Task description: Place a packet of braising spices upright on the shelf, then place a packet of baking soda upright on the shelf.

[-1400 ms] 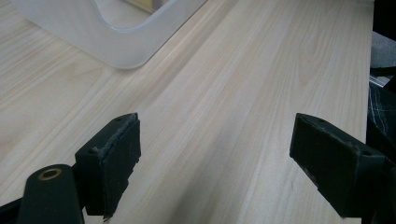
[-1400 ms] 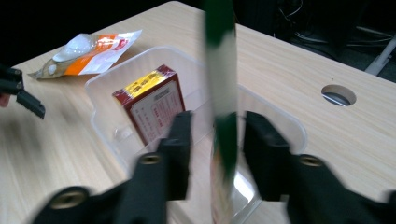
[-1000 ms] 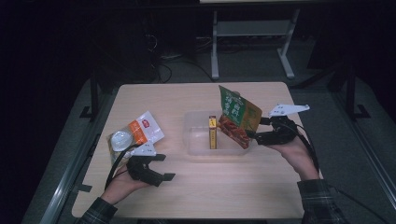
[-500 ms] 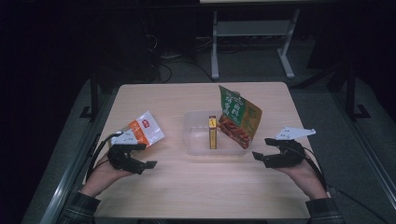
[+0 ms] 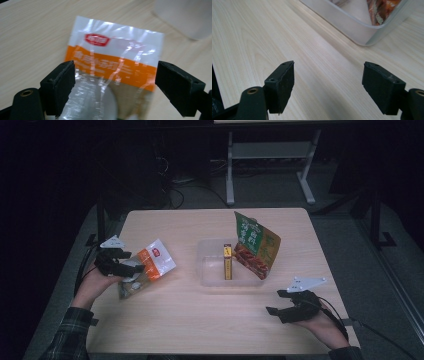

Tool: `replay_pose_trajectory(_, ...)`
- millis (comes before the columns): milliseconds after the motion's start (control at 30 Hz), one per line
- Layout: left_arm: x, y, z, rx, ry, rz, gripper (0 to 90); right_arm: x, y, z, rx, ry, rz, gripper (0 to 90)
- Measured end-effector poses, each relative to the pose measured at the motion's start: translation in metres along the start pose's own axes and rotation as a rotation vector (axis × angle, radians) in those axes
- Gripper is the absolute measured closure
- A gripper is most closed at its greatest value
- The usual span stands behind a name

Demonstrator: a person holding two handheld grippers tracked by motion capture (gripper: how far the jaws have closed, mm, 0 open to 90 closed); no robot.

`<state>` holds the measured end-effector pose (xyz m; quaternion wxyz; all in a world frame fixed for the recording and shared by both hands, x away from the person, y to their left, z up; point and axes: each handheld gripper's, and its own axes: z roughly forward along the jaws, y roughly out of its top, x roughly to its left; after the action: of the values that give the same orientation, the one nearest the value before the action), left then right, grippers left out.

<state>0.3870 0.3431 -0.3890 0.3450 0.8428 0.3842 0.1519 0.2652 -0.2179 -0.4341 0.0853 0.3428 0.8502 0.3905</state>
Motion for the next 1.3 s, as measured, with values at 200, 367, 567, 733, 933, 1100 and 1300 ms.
replay_pose_trajectory(200, 0.03, -0.004, 0.026, 0.029, -0.002, -0.028, 15.8, 0.0, 0.0, 0.003, -0.006, 0.027, -0.011, 26.1)
replay_pose_trajectory(367, 0.046, -0.012, 0.047, 0.064, -0.018, -0.069, 16.4, 0.001, 0.001, 0.005, -0.002, 0.039, -0.013, 26.2)
replay_pose_trajectory(567, 0.058, -0.019, 0.064, 0.065, -0.074, -0.095, 18.0, 0.0, 0.0, 0.007, 0.008, 0.044, -0.018, 26.4)
replay_pose_trajectory(733, 0.061, -0.022, 0.067, 0.073, -0.131, -0.127, 29.0, 0.0, 0.0, 0.007, 0.002, 0.049, -0.02, 26.8)
replay_pose_trajectory(933, 0.059, -0.023, 0.066, 0.092, -0.14, -0.096, 45.0, 0.001, 0.001, 0.008, 0.007, 0.048, -0.023, 27.5)
replay_pose_trajectory(1100, 0.057, -0.021, 0.062, 0.108, -0.108, -0.071, 70.0, 0.001, 0.002, 0.008, 0.002, 0.049, -0.032, 28.1)
replay_pose_trajectory(1300, 0.057, -0.021, 0.058, 0.11, -0.111, -0.071, 86.3, 0.002, 0.002, 0.007, -0.003, 0.055, -0.039, 28.6)
